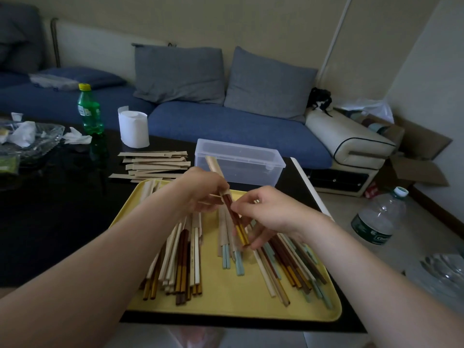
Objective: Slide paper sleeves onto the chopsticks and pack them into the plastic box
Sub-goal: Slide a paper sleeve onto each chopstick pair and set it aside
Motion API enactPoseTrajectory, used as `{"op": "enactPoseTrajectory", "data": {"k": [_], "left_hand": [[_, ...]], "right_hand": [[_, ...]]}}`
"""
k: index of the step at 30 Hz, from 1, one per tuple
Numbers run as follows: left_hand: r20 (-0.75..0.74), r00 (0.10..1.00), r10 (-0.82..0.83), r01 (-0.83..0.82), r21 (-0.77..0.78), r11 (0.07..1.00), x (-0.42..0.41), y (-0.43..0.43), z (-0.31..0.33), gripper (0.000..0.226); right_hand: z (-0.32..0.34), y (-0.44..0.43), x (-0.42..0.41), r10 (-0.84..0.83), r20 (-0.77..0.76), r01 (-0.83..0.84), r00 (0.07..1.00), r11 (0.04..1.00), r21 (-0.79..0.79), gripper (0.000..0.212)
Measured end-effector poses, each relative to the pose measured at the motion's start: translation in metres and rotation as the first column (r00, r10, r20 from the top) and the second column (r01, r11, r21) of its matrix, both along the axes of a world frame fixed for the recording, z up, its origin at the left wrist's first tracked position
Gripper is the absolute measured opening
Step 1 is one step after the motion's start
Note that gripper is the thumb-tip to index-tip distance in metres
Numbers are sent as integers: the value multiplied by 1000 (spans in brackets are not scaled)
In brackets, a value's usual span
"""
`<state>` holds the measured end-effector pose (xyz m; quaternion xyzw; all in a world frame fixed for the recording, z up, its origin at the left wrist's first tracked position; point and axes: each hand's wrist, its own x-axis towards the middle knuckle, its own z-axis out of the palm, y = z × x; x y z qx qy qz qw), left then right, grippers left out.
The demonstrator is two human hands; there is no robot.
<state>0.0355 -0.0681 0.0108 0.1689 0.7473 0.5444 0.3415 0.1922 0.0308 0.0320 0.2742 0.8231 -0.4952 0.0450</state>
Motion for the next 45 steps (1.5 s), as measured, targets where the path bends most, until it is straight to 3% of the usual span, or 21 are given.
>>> {"op": "enactPoseTrajectory", "data": {"k": [3,10,13,15,17,20,22,27,30,34,36,40,45], "left_hand": [[-68,994,-90,83,-110,990,-5,-6,1,29],[-126,983,-130,94,-262,960,-23,-19,5,24],[-116,981,-155,110,-322,940,-27,-24,9,31],[-260,949,-179,46,-447,893,-32,-25,7,26],[-530,832,-163,-172,-526,833,-36,-26,3,31],[-722,691,-42,-400,-430,809,-41,-31,-2,30],[-741,670,-44,-427,-434,793,-45,-34,-5,31],[-737,621,-266,-416,-598,685,-65,-36,-21,56],[-716,602,-353,-335,-628,703,-76,-32,-27,54],[-697,583,-417,-273,-651,708,-90,-26,-31,41],[-681,587,-437,-256,-669,698,-97,-23,-34,44],[-642,562,-522,-236,-729,643,-104,-17,-39,53],[-648,501,-573,-271,-747,608,-109,-13,-41,41]], "right_hand": [[-2,-8,-14,2,21,-1,1000,999,-39,27],[-18,-31,-45,-95,37,97,995,992,-74,31],[-21,-36,-57,-114,3,112,994,976,-189,25],[-22,-39,-61,-88,3,87,996,969,-233,29],[-24,-45,-64,-25,19,28,1000,983,-182,30],[-26,-56,-70,77,83,-86,994,990,110,32],[-29,-61,-77,95,118,-128,988,942,309,37],[-33,-65,-84,102,32,-105,994,874,475,40],[-38,-64,-86,65,-39,-41,997,890,454,35],[-46,-63,-92,75,8,-71,997,893,445,17],[-46,-61,-94,82,10,-77,997,888,454,12],[-44,-59,-99,76,-14,-59,997,865,499,17],[-42,-54,-103,31,-118,31,992,872,488,17]]}}
